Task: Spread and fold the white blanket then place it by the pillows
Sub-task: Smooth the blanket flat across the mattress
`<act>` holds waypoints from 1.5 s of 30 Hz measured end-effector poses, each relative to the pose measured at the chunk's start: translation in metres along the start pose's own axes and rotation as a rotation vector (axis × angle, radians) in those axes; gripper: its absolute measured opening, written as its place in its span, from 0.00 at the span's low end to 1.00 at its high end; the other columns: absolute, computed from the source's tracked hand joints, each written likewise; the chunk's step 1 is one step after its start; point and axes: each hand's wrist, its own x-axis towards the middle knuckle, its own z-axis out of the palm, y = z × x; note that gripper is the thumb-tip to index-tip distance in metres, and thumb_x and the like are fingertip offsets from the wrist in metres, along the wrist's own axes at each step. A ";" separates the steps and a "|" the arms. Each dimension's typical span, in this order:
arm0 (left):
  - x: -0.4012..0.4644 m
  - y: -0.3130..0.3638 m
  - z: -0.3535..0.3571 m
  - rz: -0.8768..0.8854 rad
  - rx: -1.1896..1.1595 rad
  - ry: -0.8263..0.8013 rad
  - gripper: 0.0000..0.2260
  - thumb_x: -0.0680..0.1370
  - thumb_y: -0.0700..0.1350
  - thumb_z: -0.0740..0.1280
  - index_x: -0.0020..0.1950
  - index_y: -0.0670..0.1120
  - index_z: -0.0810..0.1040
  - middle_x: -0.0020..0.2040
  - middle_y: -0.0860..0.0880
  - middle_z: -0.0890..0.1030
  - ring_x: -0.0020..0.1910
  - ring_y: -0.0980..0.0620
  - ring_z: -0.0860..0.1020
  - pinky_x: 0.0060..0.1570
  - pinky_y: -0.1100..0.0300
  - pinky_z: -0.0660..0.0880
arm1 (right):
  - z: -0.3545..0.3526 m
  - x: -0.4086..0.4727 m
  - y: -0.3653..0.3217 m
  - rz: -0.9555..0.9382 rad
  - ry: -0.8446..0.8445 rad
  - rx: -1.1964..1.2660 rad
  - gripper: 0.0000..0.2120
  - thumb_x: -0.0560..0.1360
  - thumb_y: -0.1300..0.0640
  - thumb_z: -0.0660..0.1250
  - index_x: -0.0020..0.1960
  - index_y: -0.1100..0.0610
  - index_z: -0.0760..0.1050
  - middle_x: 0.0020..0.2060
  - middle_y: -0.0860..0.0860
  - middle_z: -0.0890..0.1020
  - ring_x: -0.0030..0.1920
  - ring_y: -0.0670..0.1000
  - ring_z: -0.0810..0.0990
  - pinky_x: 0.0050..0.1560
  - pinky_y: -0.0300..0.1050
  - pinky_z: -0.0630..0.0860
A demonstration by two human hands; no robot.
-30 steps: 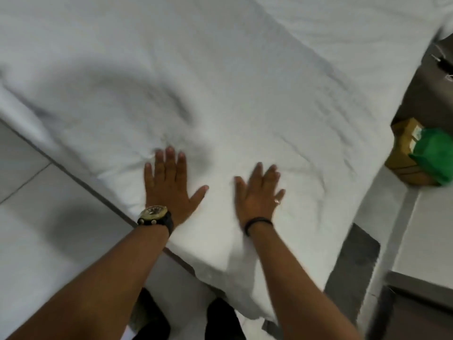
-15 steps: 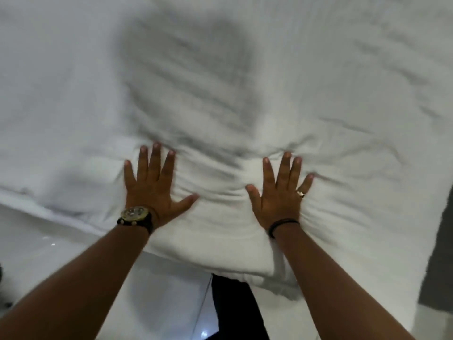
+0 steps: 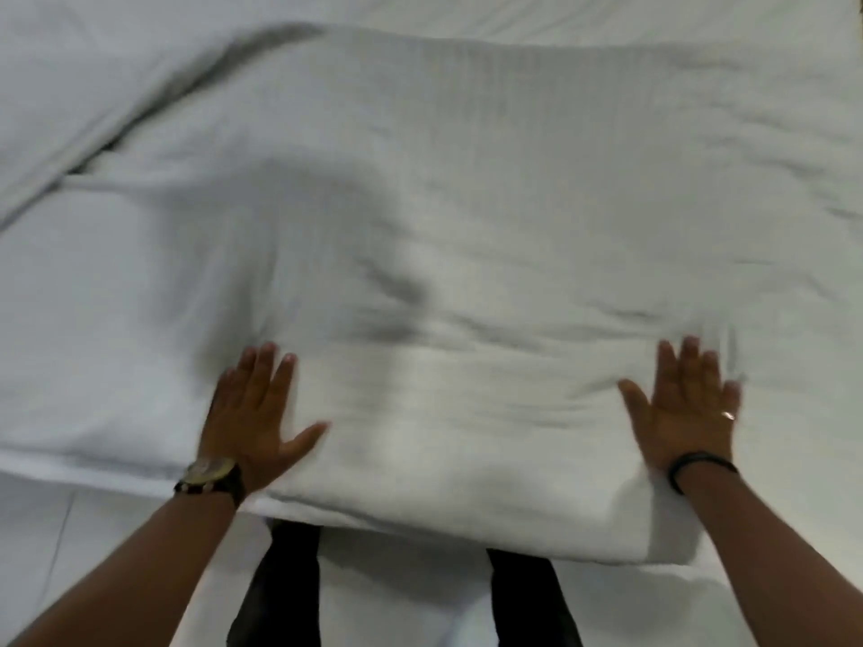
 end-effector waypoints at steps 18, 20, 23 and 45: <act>-0.022 -0.242 -0.066 0.370 0.182 0.167 0.20 0.70 0.41 0.51 0.50 0.39 0.81 0.39 0.38 0.79 0.33 0.39 0.78 0.27 0.51 0.74 | -0.028 -0.191 -0.382 -0.433 0.148 0.134 0.17 0.51 0.71 0.76 0.38 0.59 0.80 0.36 0.56 0.81 0.35 0.59 0.80 0.32 0.47 0.73; -0.041 -0.251 -0.059 0.410 0.179 0.145 0.17 0.70 0.39 0.52 0.43 0.39 0.81 0.34 0.40 0.77 0.28 0.42 0.75 0.23 0.55 0.69 | -0.030 -0.196 -0.381 -0.467 0.151 0.160 0.16 0.51 0.73 0.73 0.35 0.58 0.79 0.31 0.54 0.78 0.30 0.58 0.76 0.29 0.44 0.67; -0.085 -0.257 -0.035 0.401 0.181 0.126 0.13 0.71 0.36 0.56 0.47 0.40 0.80 0.37 0.39 0.78 0.32 0.42 0.76 0.27 0.51 0.74 | -0.015 -0.238 -0.361 -0.570 0.014 0.181 0.14 0.58 0.63 0.73 0.44 0.56 0.83 0.42 0.55 0.82 0.40 0.60 0.82 0.39 0.50 0.75; -0.040 -0.212 -0.020 0.019 -0.009 -0.100 0.45 0.72 0.75 0.48 0.81 0.50 0.49 0.81 0.43 0.46 0.80 0.40 0.48 0.73 0.35 0.47 | -0.014 -0.175 -0.334 -0.066 -0.098 0.144 0.45 0.75 0.29 0.36 0.75 0.61 0.63 0.75 0.66 0.60 0.74 0.70 0.58 0.67 0.76 0.55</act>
